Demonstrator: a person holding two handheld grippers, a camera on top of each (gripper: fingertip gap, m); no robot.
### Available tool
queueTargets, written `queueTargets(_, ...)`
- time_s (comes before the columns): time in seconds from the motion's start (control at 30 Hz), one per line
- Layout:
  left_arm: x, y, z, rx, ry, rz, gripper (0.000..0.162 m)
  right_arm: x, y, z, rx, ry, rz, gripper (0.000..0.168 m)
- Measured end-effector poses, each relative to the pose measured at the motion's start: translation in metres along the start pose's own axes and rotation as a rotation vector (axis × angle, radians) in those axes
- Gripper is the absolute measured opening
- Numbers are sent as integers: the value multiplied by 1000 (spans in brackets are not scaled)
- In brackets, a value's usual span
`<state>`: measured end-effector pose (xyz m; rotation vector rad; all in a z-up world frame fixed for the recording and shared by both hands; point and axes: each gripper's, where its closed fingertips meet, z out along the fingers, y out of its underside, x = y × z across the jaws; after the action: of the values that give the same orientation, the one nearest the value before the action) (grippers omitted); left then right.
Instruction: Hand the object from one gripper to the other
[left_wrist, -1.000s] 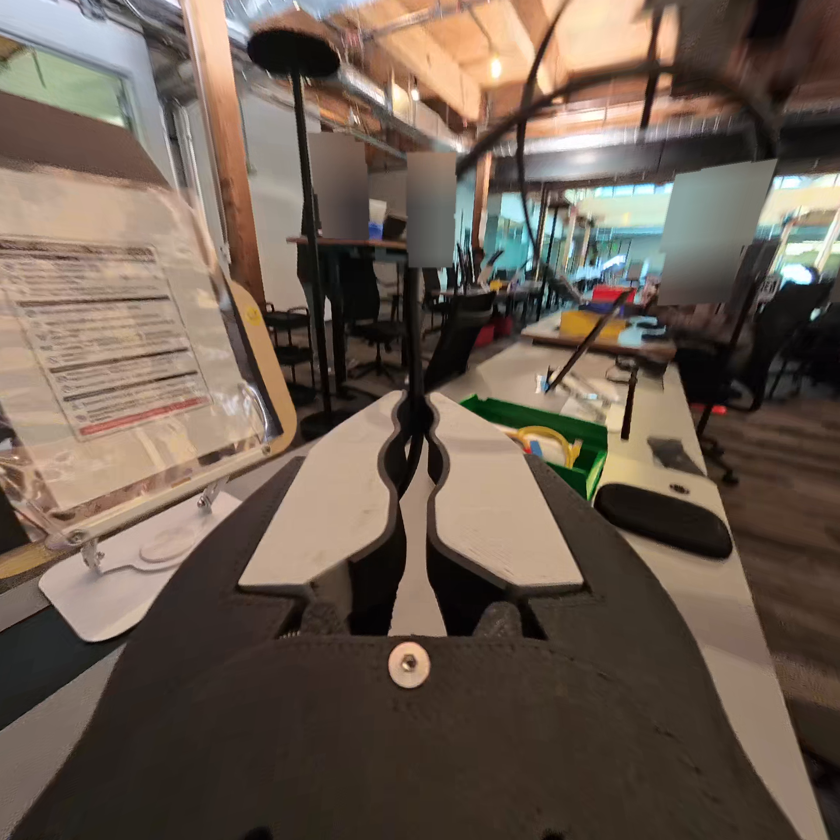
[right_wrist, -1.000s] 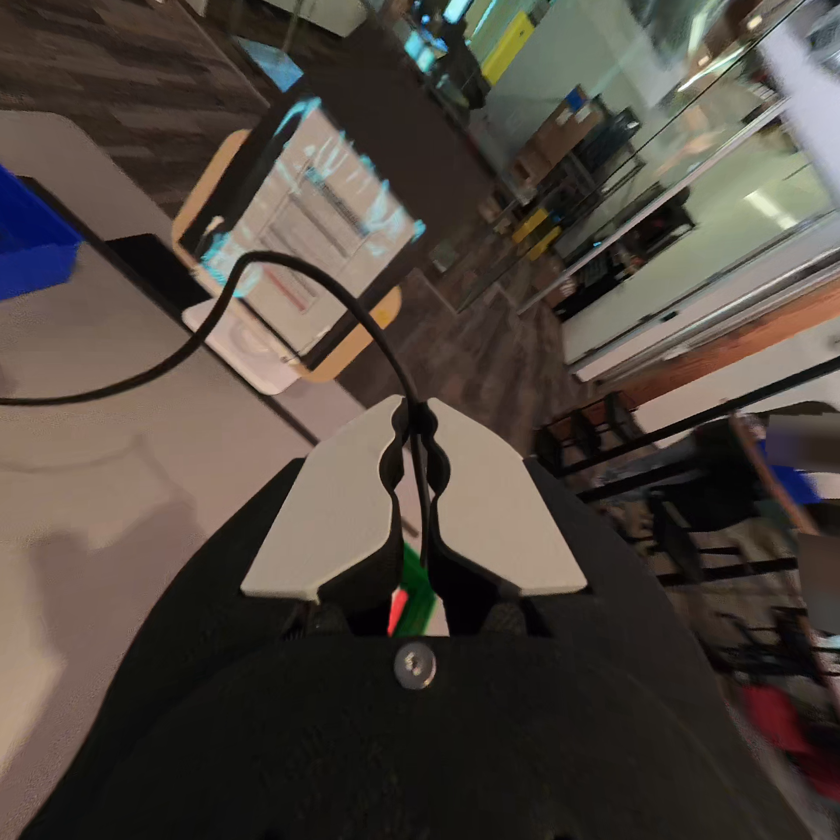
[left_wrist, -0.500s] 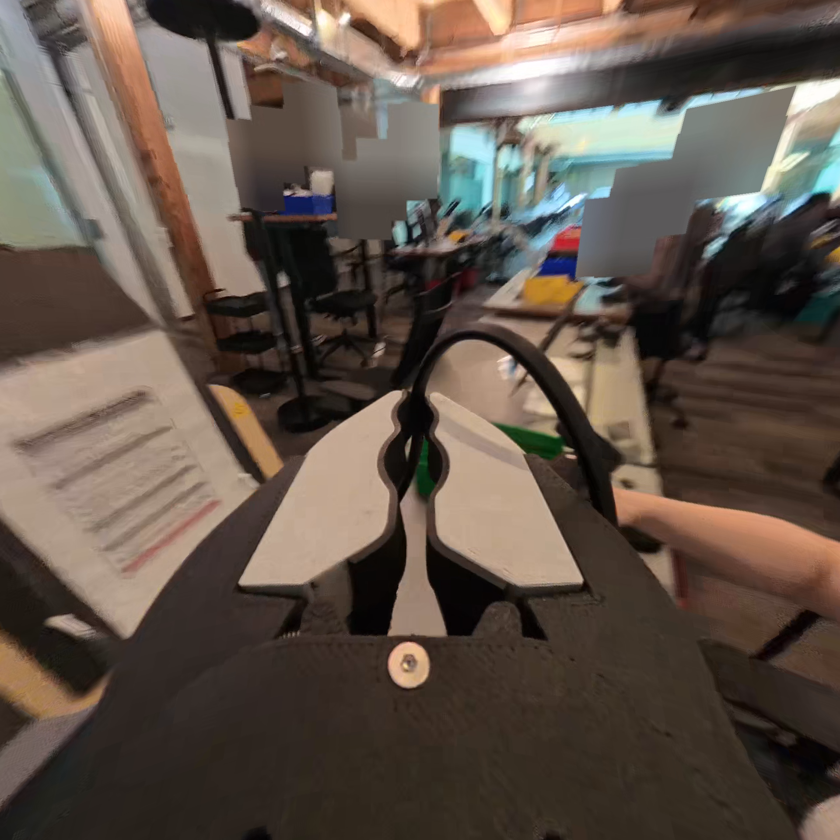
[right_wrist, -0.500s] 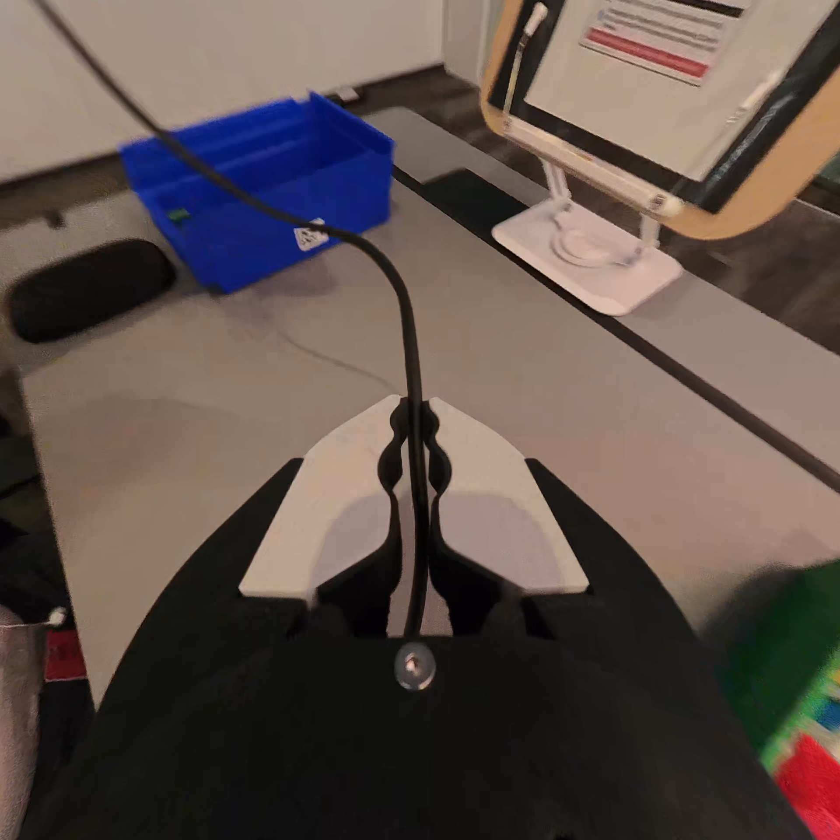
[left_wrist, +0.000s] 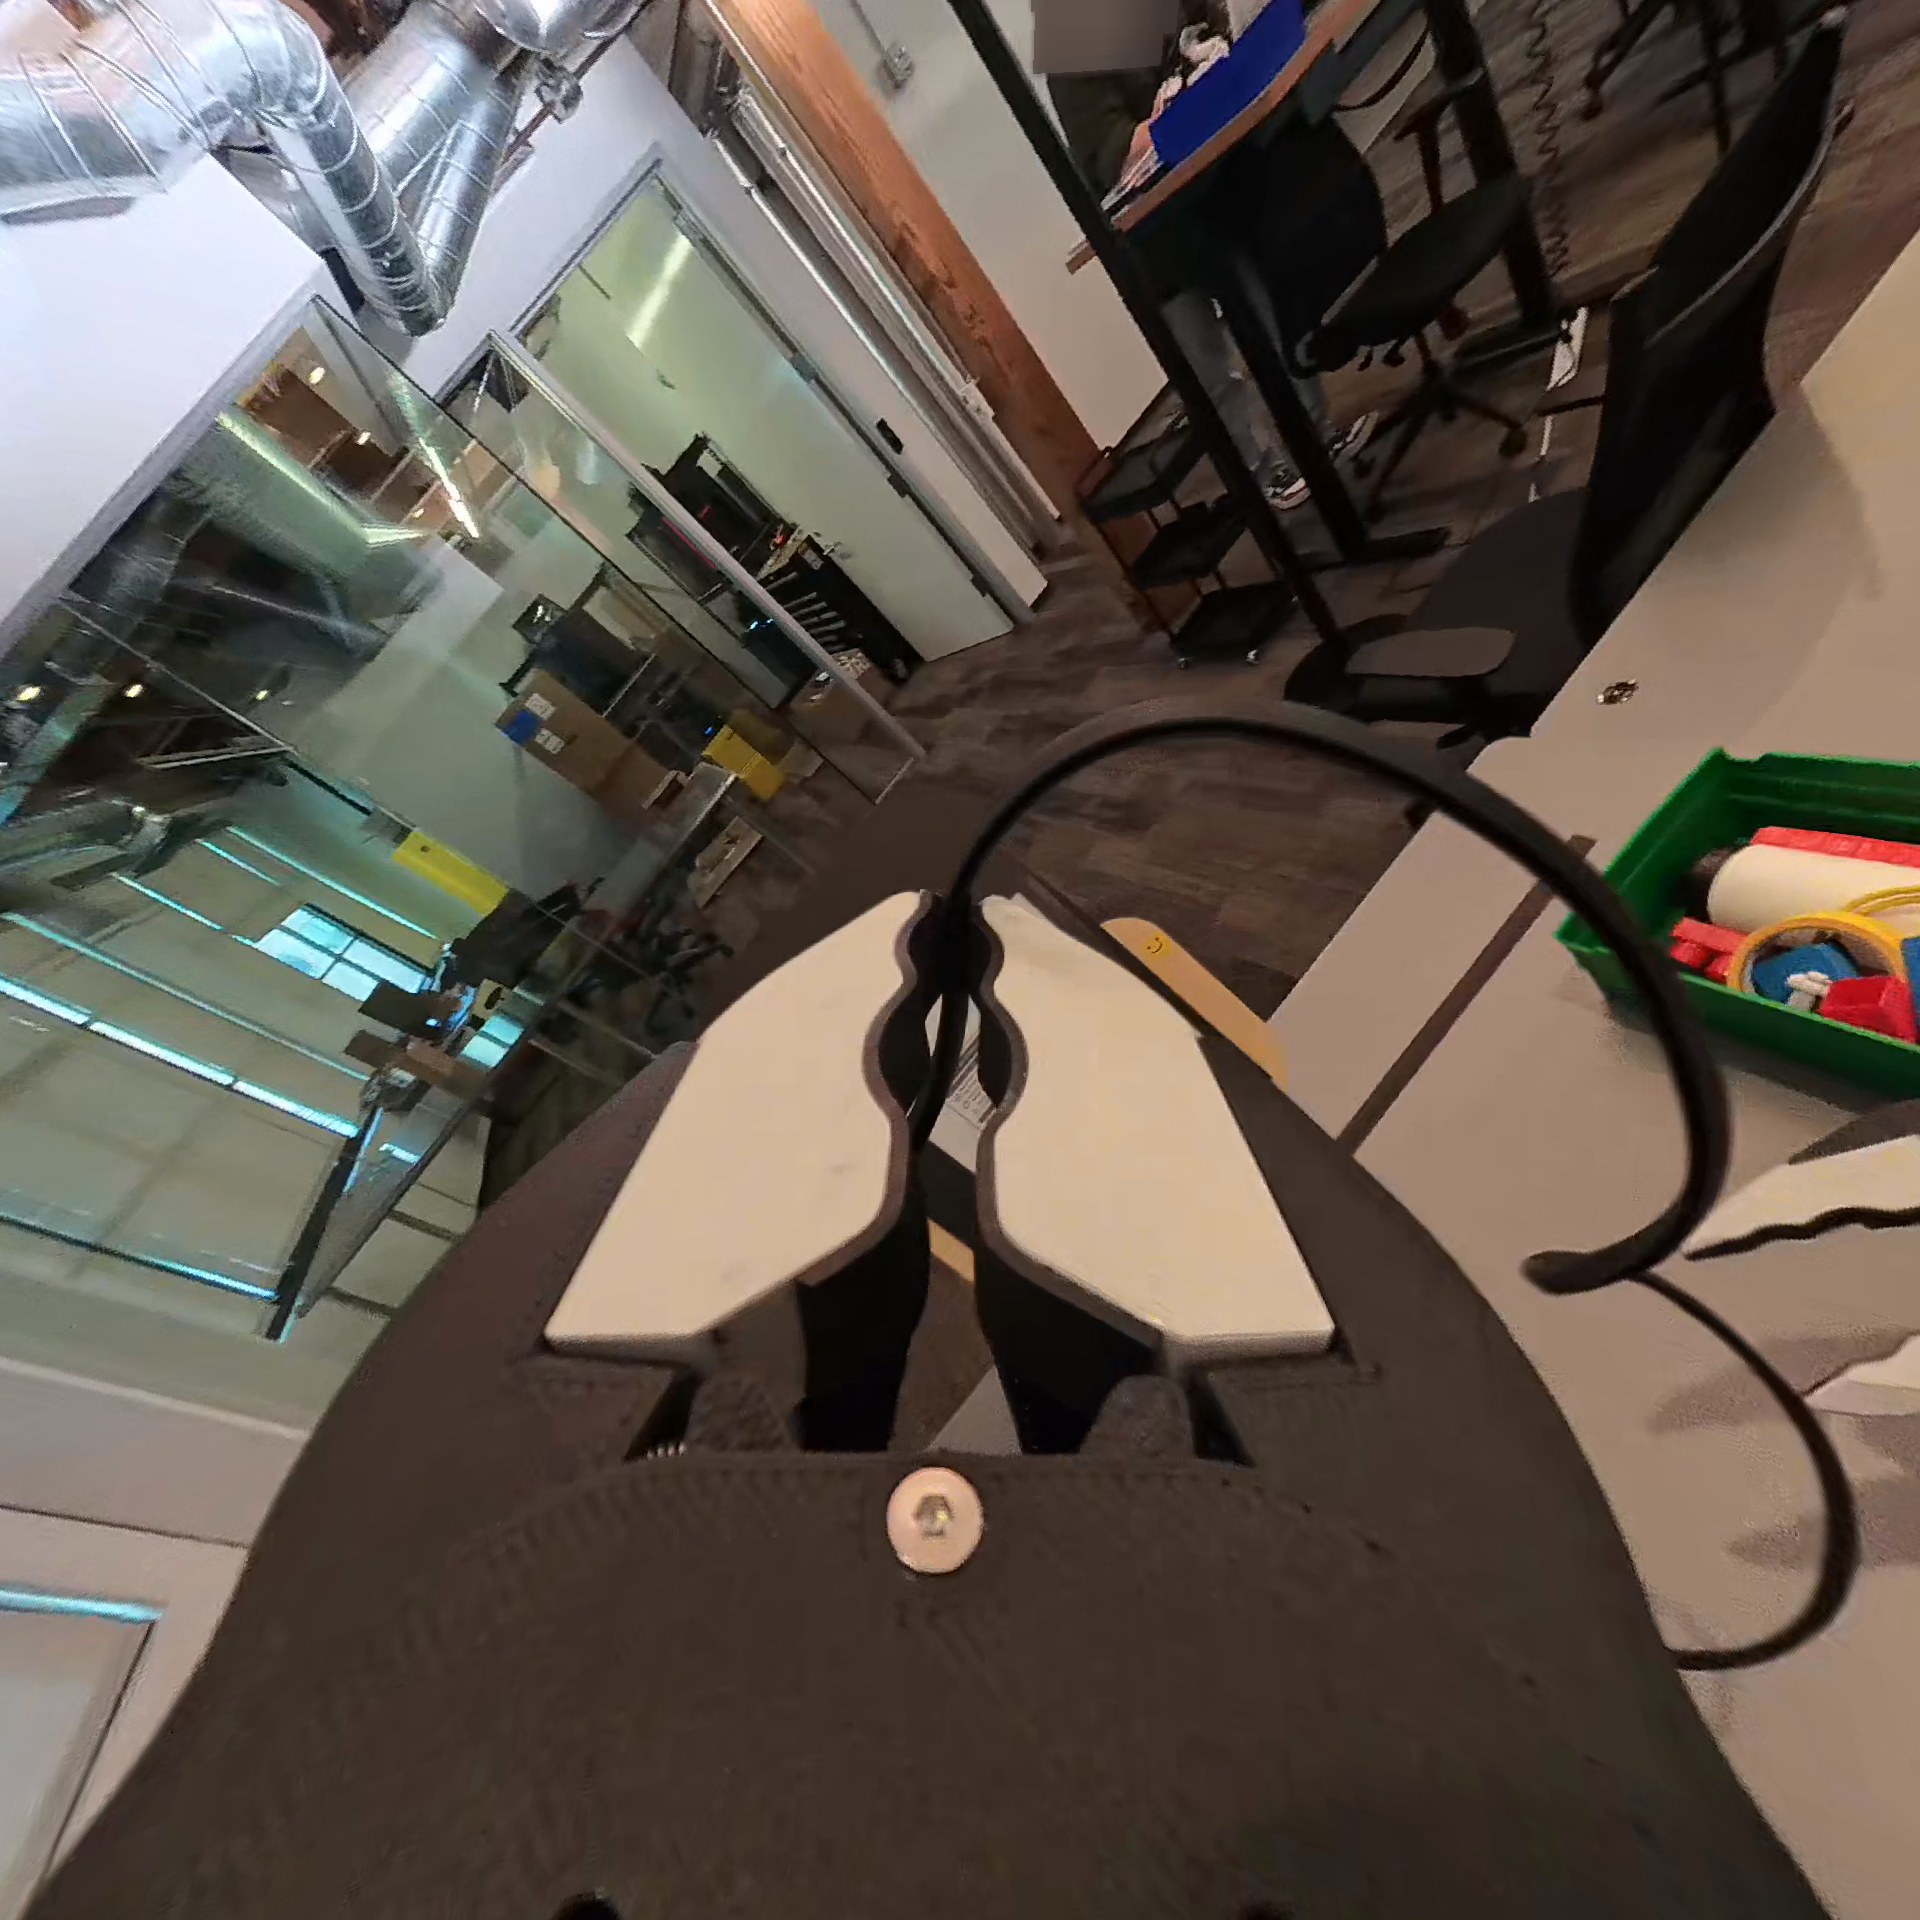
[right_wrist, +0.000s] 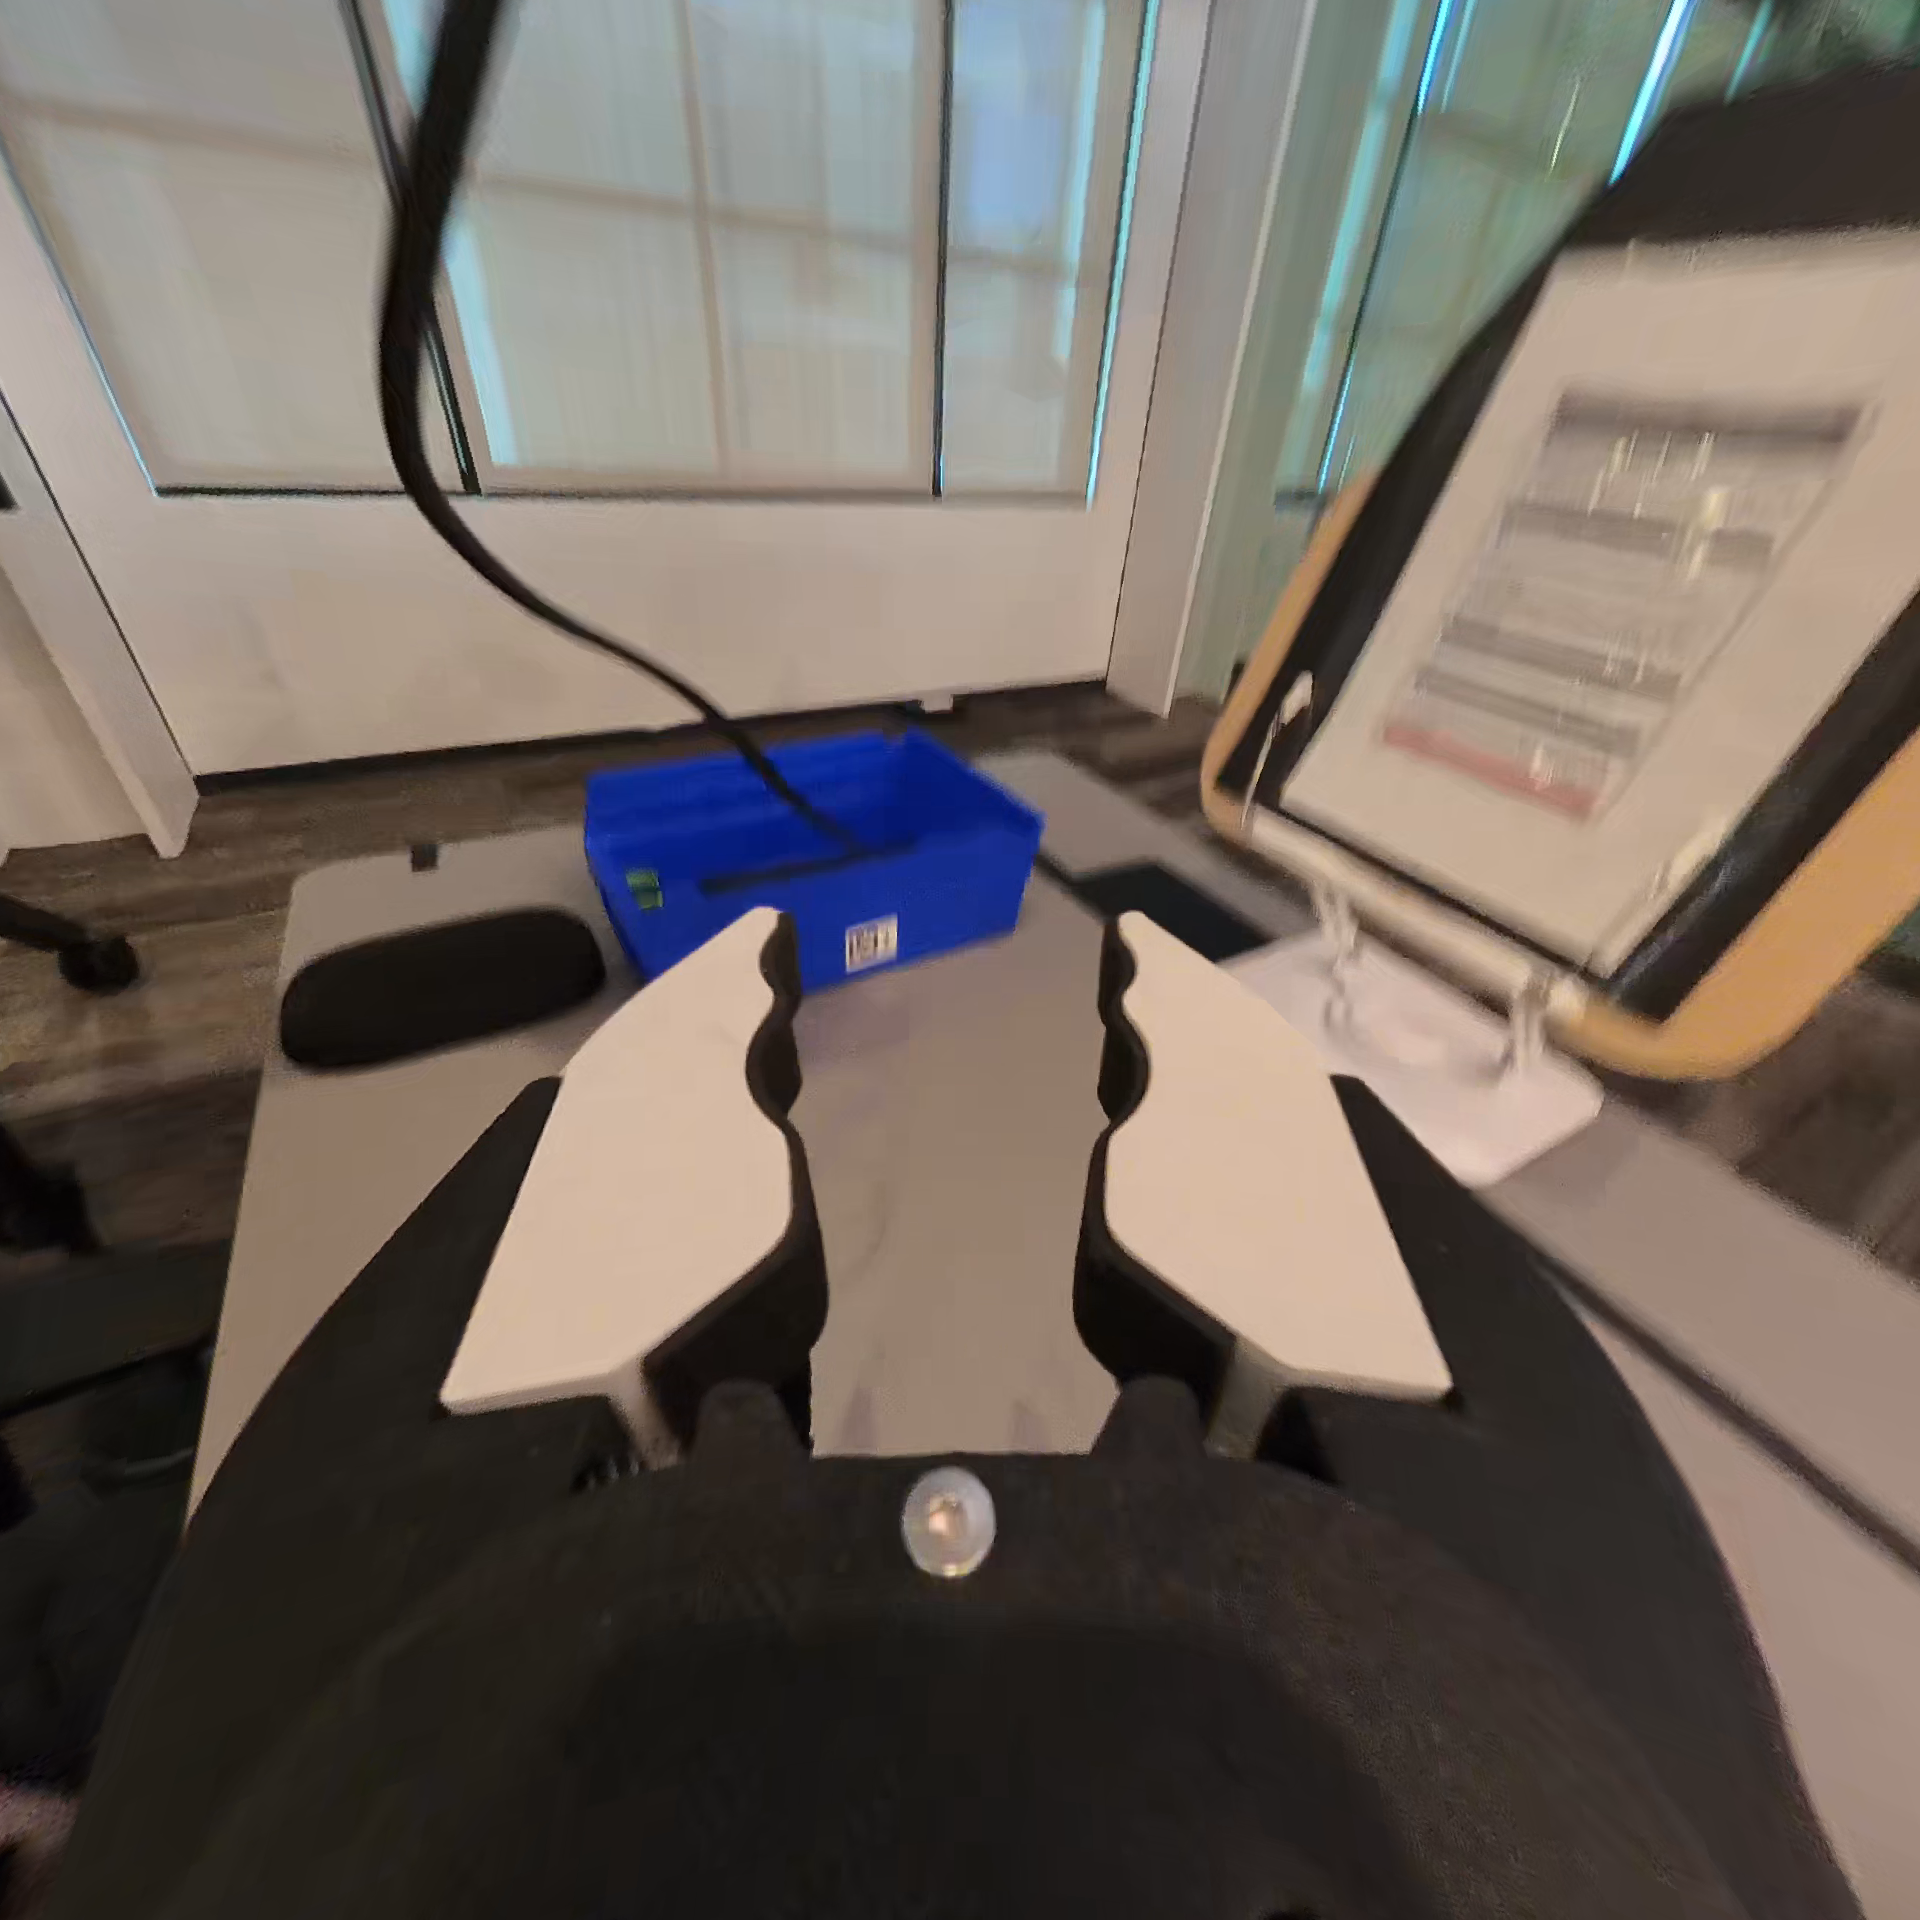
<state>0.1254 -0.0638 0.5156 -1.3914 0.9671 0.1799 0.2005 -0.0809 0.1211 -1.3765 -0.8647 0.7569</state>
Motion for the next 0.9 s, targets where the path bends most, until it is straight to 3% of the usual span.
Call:
queueTargets(0.17, -3, 4, 2, -66, -9, 0, 4, -23, -98, -25, -20, 159, -158, 58)
queueTargets(0.3, -3, 12, 7, -102, -33, 36, 3, -30, -163, -63, 125, 347, -274, 57)
queueTargets(0.37, 1, 15, 9, -119, -36, 71, 3, -37, -186, -70, 217, 353, -264, 56)
queueTargets(0.5, 9, 6, 7, -104, -27, 88, 3, -28, -189, -53, 163, 308, -142, 72)
queueTargets(0.63, 10, -9, -4, -74, -19, 89, 3, 16, -159, -22, 38, 401, -61, 70)
queueTargets(0.73, 6, -13, -15, -73, -31, 104, 3, -3, -129, 14, -16, 152, 101, 64)
queueTargets(0.8, 1, -9, -21, -85, -46, 111, 3, -23, -132, 22, 54, -16, 196, 55)
queueTargets(0.9, -10, 1, -30, -111, -67, 110, 3, -49, -147, 19, 173, -170, 167, 58)
